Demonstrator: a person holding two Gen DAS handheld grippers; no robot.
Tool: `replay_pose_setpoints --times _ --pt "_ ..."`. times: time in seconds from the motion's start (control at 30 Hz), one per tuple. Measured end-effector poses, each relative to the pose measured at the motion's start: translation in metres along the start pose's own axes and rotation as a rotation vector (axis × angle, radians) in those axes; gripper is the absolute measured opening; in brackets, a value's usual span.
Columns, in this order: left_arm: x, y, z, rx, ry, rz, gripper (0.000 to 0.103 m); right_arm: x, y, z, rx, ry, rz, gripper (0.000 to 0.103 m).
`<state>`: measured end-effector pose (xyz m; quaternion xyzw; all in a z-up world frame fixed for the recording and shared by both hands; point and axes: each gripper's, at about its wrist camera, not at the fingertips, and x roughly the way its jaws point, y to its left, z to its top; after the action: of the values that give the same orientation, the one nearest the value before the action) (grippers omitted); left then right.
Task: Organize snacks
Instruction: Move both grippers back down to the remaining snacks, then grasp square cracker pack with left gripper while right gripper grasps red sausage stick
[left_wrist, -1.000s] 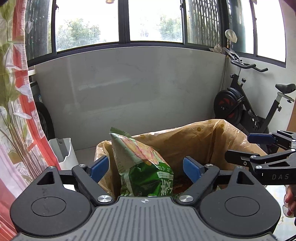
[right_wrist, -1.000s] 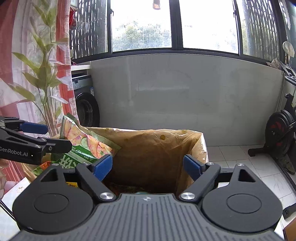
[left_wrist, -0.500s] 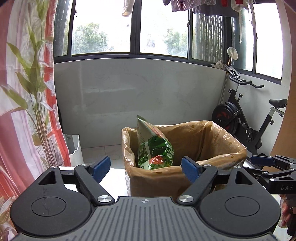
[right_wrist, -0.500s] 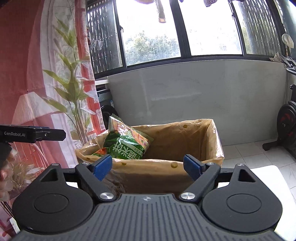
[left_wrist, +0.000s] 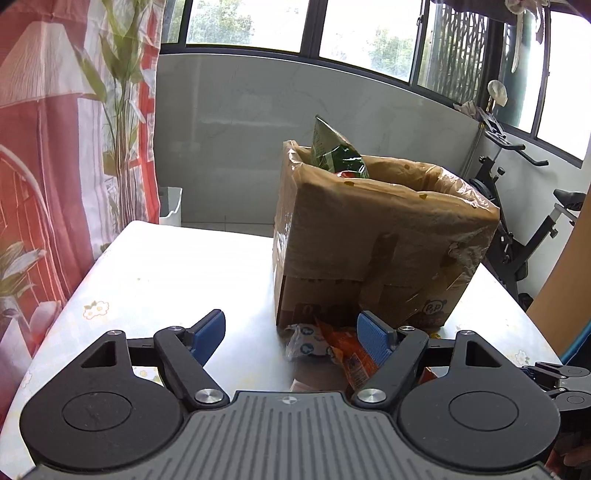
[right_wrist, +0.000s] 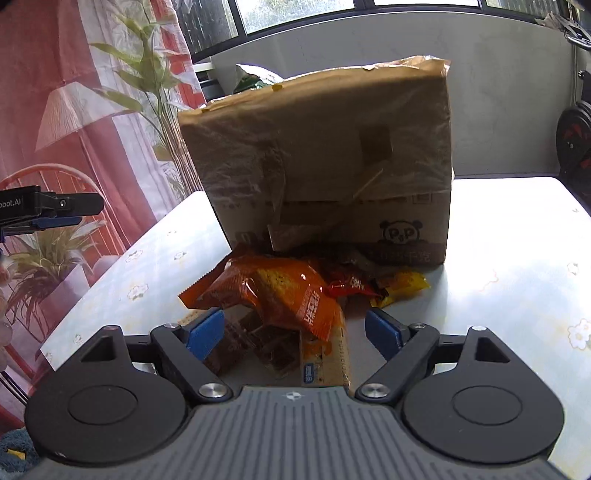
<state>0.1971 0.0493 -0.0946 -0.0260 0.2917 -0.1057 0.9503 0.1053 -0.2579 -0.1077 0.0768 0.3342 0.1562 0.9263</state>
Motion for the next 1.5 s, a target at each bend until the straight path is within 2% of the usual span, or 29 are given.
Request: replay_pose_setpoints --times 0.23,0.43,0.7,0.9,1.0,1.1,1.17,1.3,1.37,1.43,1.5 --pt "0.005 -0.005 -0.030 0.005 0.036 0.012 0.080 0.013 0.004 -0.016 -0.028 0.081 -0.029 0.085" --pt "0.006 -0.013 -0.055 0.018 0.067 0.006 0.080 0.019 0.014 -0.037 -0.041 0.194 0.008 0.085" --pt "0.006 -0.013 -0.070 -0.006 0.085 -0.008 0.080 0.028 0.032 -0.060 -0.153 0.313 -0.020 0.086" --pt "0.006 -0.012 -0.076 -0.025 0.090 -0.017 0.080 0.025 0.018 -0.068 -0.176 0.347 -0.103 0.086" --pt "0.009 -0.013 -0.079 -0.027 0.100 -0.030 0.080 0.023 0.008 -0.069 -0.189 0.331 -0.168 0.085" --pt "0.011 -0.014 -0.080 -0.020 0.103 -0.030 0.080 0.024 -0.004 -0.067 -0.177 0.306 -0.279 0.084" --pt "0.011 -0.013 -0.080 -0.025 0.101 -0.029 0.080 0.023 -0.011 -0.065 -0.132 0.294 -0.296 0.081" --pt "0.011 -0.011 -0.081 -0.038 0.103 -0.025 0.080 0.010 -0.006 -0.054 -0.057 0.229 -0.180 0.081" --pt "0.012 -0.010 -0.081 -0.041 0.106 -0.027 0.080 0.007 0.001 -0.049 -0.026 0.219 -0.082 0.081" --pt "0.012 -0.010 -0.082 -0.042 0.107 -0.029 0.080 0.011 0.007 -0.048 0.005 0.249 0.011 0.078" --pt "0.012 -0.009 -0.082 -0.044 0.105 -0.031 0.080 0.019 0.014 -0.050 0.014 0.292 0.055 0.072"
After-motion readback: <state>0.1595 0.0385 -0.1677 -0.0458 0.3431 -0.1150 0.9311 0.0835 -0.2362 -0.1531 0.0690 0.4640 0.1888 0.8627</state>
